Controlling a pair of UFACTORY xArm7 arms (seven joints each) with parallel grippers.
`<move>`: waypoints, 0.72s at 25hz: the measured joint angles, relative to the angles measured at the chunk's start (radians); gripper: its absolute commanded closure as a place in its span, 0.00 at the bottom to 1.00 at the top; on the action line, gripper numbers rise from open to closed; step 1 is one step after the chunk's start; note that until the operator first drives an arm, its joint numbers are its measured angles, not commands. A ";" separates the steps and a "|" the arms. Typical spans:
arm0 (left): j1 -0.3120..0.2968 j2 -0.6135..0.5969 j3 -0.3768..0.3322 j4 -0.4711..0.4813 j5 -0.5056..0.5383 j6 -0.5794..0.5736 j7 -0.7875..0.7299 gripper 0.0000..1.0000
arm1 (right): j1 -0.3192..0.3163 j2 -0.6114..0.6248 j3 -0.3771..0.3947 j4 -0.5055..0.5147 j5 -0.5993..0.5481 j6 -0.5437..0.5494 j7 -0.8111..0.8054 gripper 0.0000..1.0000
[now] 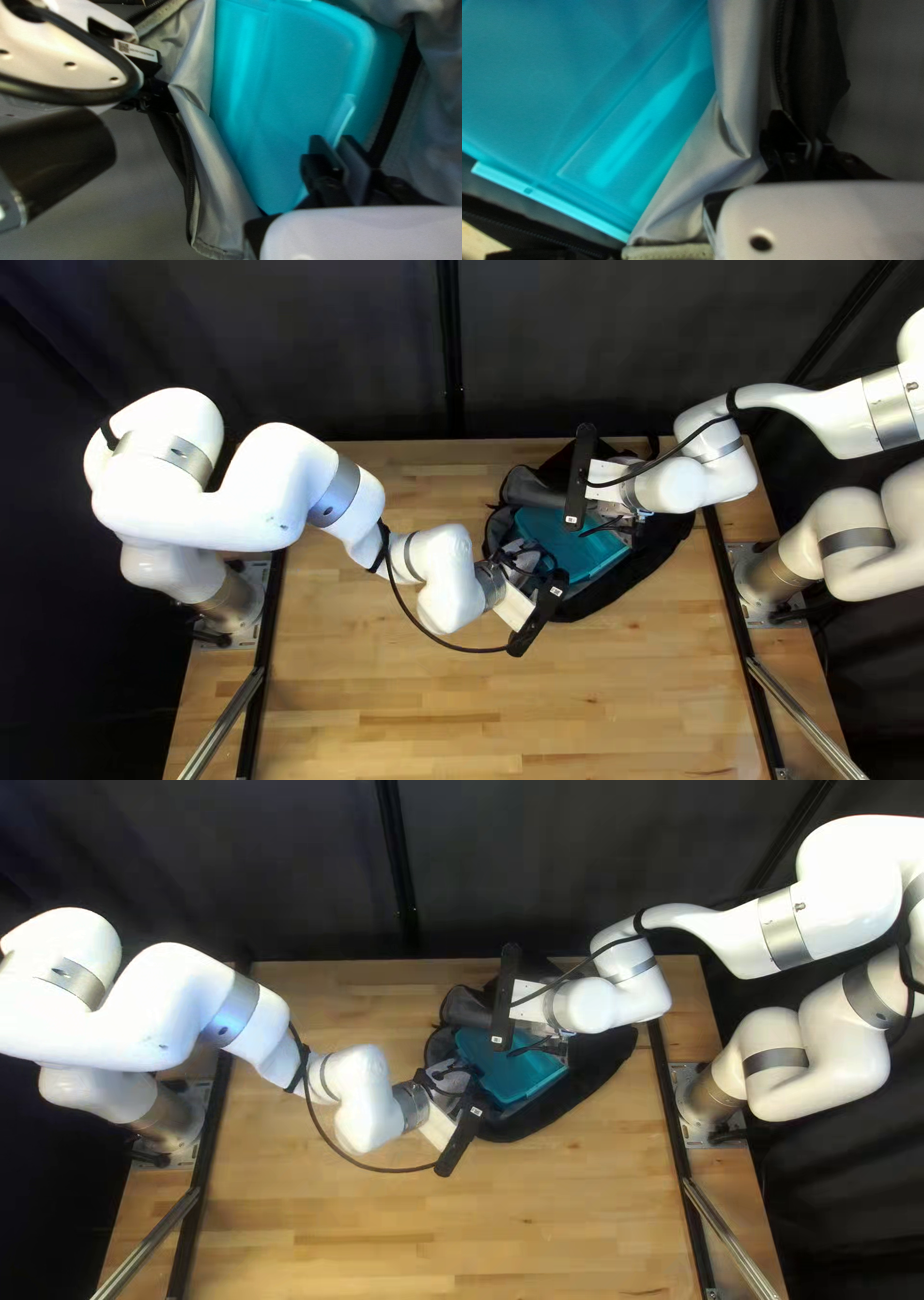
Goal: Remove a lunch box from a kids backpack
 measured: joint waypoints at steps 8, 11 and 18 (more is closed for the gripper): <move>-0.019 -0.049 -0.018 -0.003 -0.079 0.055 0.067 0.96 | 0.000 0.000 0.000 0.000 0.000 0.000 0.000 1.00; -0.023 -0.063 -0.023 0.000 -0.105 0.070 0.095 0.97 | 0.000 0.000 0.000 0.000 0.000 0.000 0.000 1.00; -0.040 -0.097 -0.042 0.011 -0.181 0.120 0.167 0.96 | 0.000 0.000 0.000 0.000 0.000 0.000 0.000 1.00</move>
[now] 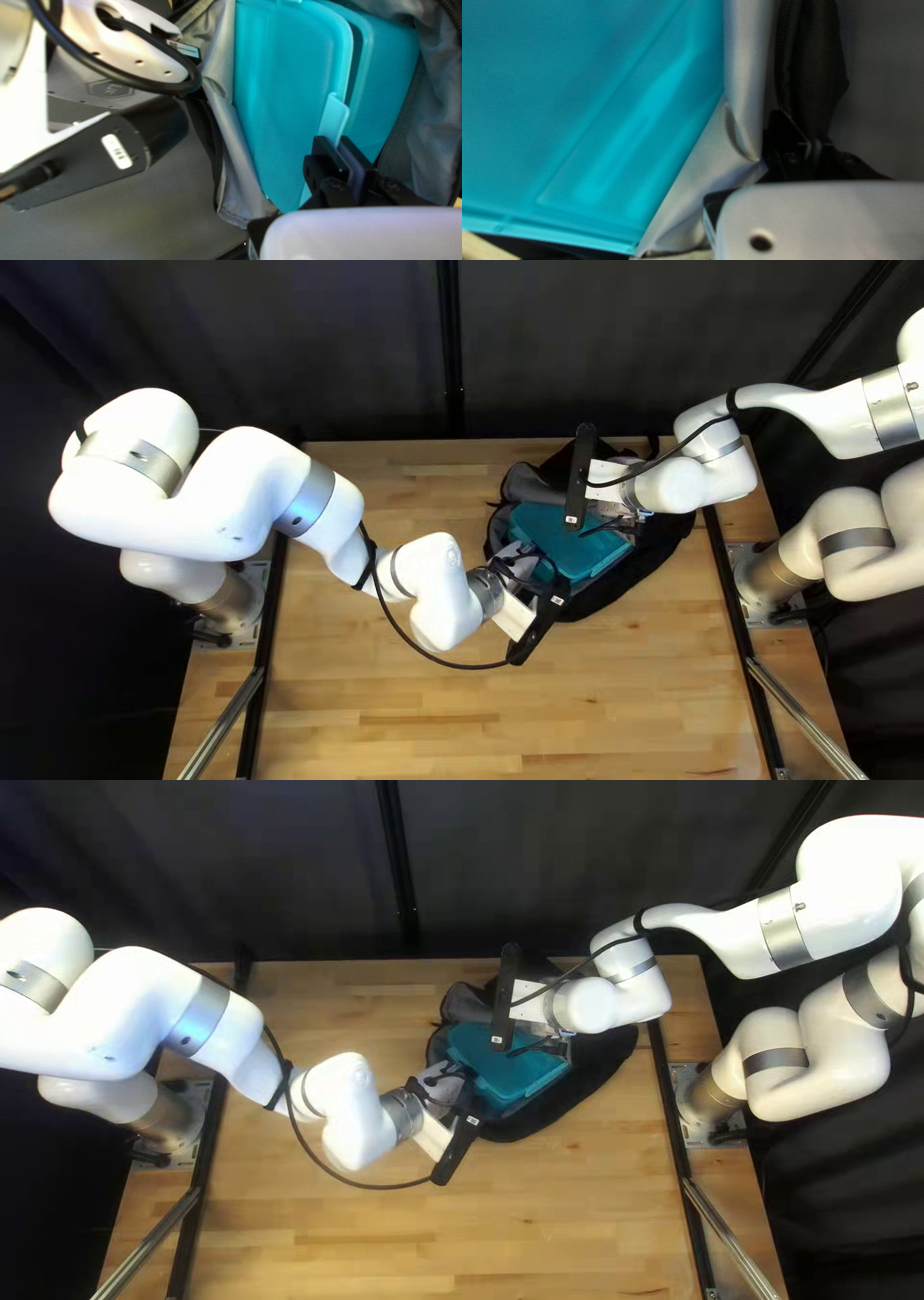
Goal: Remove a lunch box from a kids backpack
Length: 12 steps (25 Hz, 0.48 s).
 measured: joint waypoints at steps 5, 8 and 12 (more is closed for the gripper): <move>-0.010 -0.025 -0.013 0.008 -0.051 0.031 0.041 0.97 | 0.000 0.000 0.000 0.000 0.000 0.000 0.000 1.00; -0.016 -0.042 -0.022 0.009 -0.083 0.044 0.061 0.98 | 0.000 0.000 0.000 0.000 0.000 0.000 0.000 1.00; -0.027 -0.073 -0.037 0.002 -0.133 0.070 0.086 0.99 | 0.000 0.000 0.000 0.000 0.000 0.000 0.000 1.00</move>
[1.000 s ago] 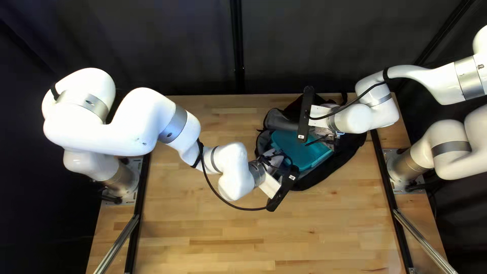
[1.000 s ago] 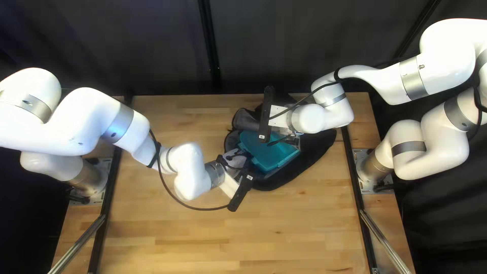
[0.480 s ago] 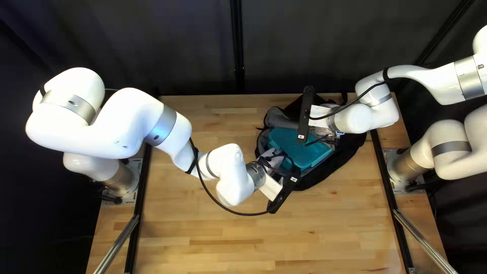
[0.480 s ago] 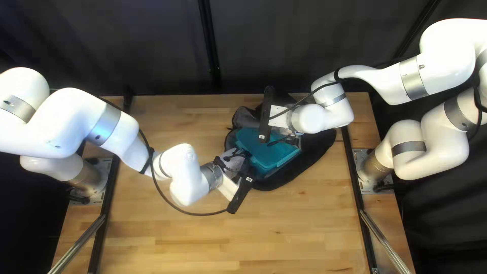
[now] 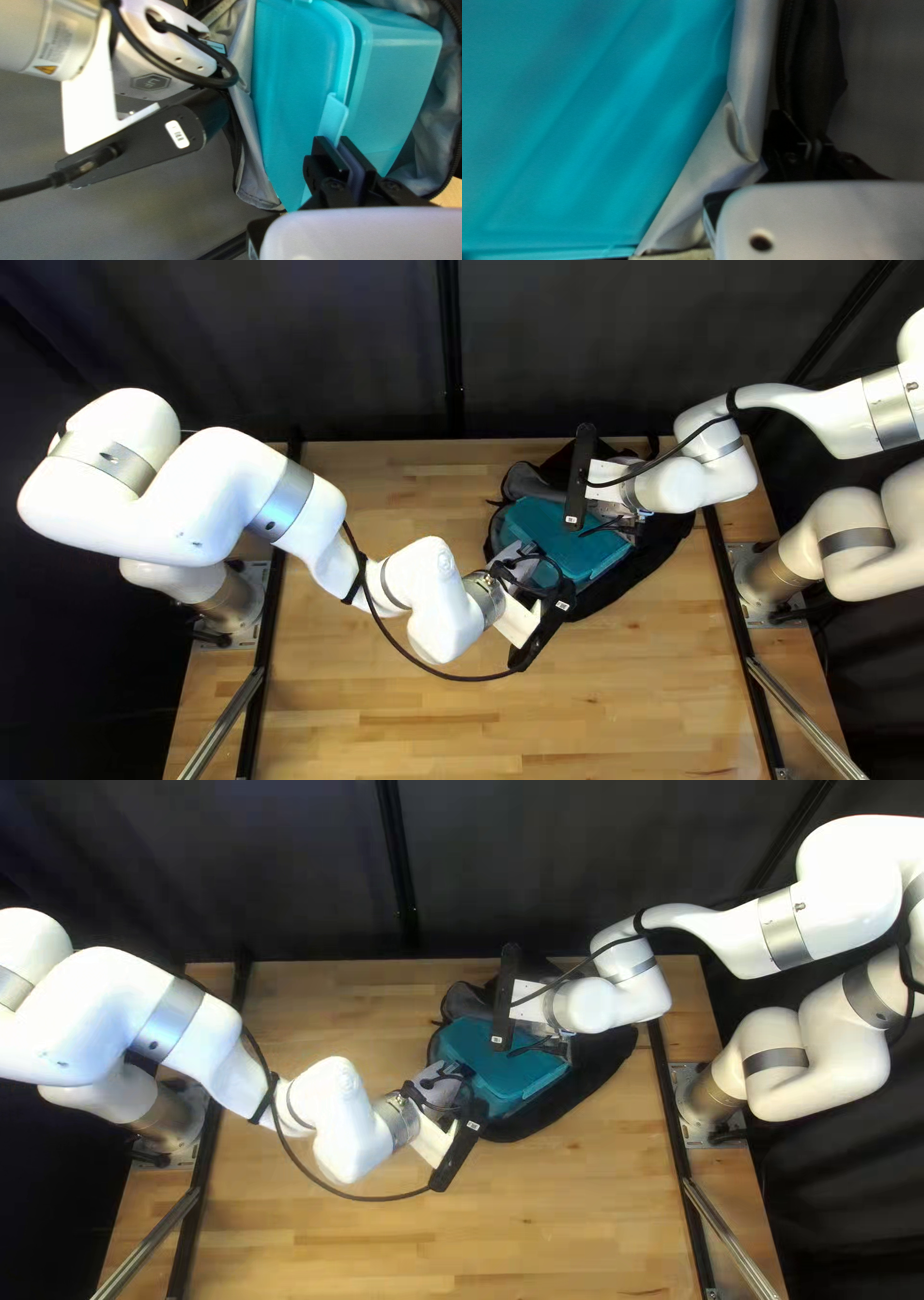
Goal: Remove a lunch box from a kids backpack
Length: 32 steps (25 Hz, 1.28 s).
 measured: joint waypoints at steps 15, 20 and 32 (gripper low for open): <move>-0.071 -0.093 -0.079 -0.037 -0.205 0.140 0.054 0.99 | 0.000 0.000 0.000 0.000 0.000 0.000 0.000 1.00; -0.099 -0.169 -0.107 -0.103 -0.262 0.193 0.044 1.00 | 0.000 0.000 0.000 0.000 0.000 0.000 0.000 1.00; -0.110 -0.433 -0.082 -0.377 -0.311 0.184 0.073 1.00 | 0.000 0.000 0.000 0.000 0.000 0.000 0.000 1.00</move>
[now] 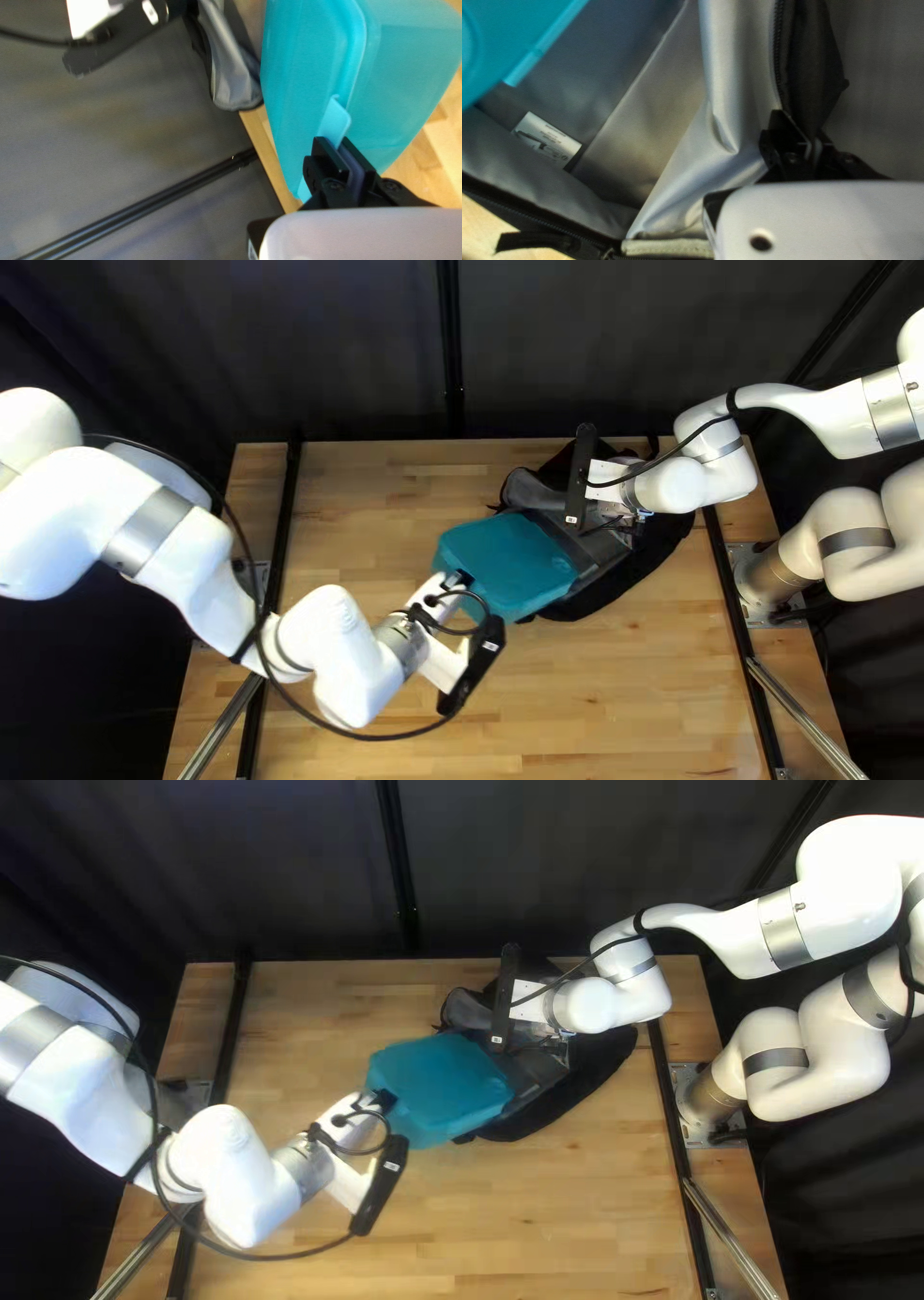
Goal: Remove a lunch box from a kids backpack
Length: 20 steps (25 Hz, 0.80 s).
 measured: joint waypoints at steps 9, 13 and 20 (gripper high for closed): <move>-0.018 -0.124 0.021 -0.149 -0.047 0.000 0.030 1.00 | 0.000 0.000 0.000 0.000 0.000 0.000 0.000 1.00; -0.037 -0.132 -0.001 -0.168 -0.088 0.029 0.011 1.00 | 0.000 0.000 0.000 0.000 0.000 0.000 0.000 1.00; -0.055 -0.090 -0.047 -0.145 -0.133 0.092 -0.037 1.00 | 0.000 0.000 0.000 0.000 0.000 0.000 0.000 1.00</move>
